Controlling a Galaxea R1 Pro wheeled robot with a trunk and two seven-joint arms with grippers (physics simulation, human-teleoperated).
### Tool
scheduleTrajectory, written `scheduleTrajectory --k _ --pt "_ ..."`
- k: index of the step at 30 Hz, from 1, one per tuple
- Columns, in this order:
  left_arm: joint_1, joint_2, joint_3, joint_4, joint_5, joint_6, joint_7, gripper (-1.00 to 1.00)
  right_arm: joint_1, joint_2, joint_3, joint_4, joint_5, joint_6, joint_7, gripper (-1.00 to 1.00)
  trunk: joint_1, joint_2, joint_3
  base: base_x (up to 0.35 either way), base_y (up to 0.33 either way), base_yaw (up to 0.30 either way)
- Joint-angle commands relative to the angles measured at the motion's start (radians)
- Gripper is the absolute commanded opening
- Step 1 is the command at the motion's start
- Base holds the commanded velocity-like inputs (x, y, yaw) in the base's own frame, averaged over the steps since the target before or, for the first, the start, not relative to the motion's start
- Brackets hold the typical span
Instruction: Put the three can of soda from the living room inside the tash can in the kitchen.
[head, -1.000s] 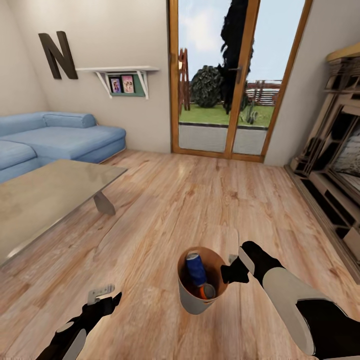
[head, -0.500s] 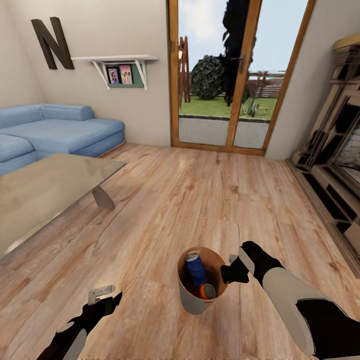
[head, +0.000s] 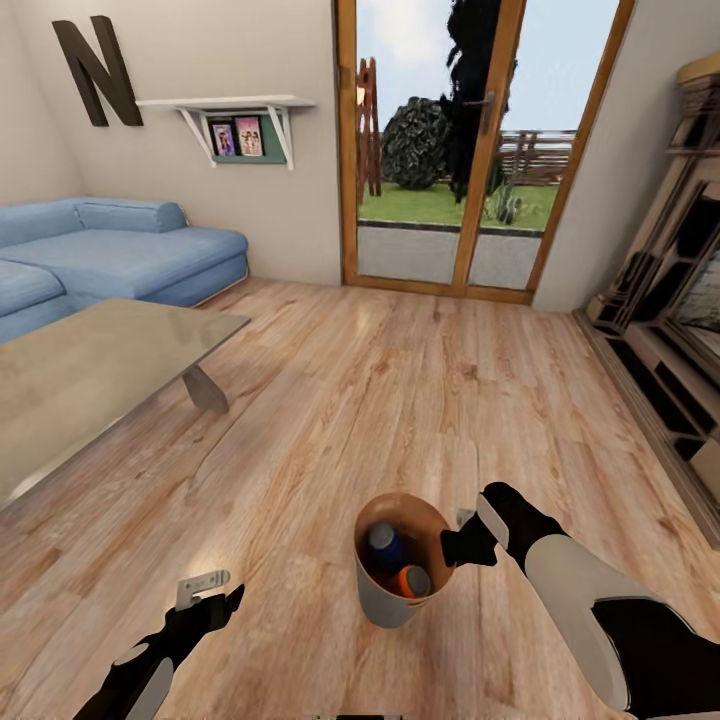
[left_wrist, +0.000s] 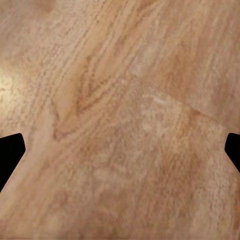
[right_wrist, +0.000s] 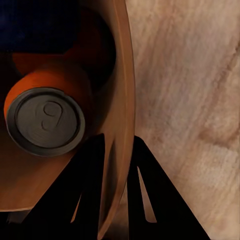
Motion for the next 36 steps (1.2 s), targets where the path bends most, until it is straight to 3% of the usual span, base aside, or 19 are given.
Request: scheduleTrajectory --k 1,4,16,30,36 --pt "0.000 0.000 0.000 0.000 0.000 0.000 0.000 1.00 -0.001 0.000 -0.006 -0.001 -0.030 0.001 0.005 -1.00 0.000 0.000 -0.004 0.000 0.000 0.000" --pt "0.000 0.000 0.000 0.000 0.000 0.000 0.000 1.00 -0.001 0.001 -0.005 -0.001 -0.030 0.001 0.005 -1.00 0.002 -0.001 -0.015 0.000 0.000 0.000" --pt "0.000 -0.001 0.000 0.000 0.000 0.000 0.000 1.00 0.000 0.003 -0.005 -0.001 -0.030 0.001 0.005 -1.00 0.002 -0.001 -0.015 0.000 0.000 0.000" --pt "0.000 -0.002 0.000 0.000 0.000 0.001 0.000 1.00 0.000 0.005 -0.005 -0.001 -0.030 0.001 0.006 -1.00 0.008 -0.004 -0.070 0.000 0.000 0.000" --pt "0.000 -0.002 0.000 0.000 0.000 0.001 0.000 1.00 0.001 0.006 -0.005 -0.001 -0.030 0.001 0.005 -1.00 0.008 -0.004 -0.070 0.000 0.000 0.000"
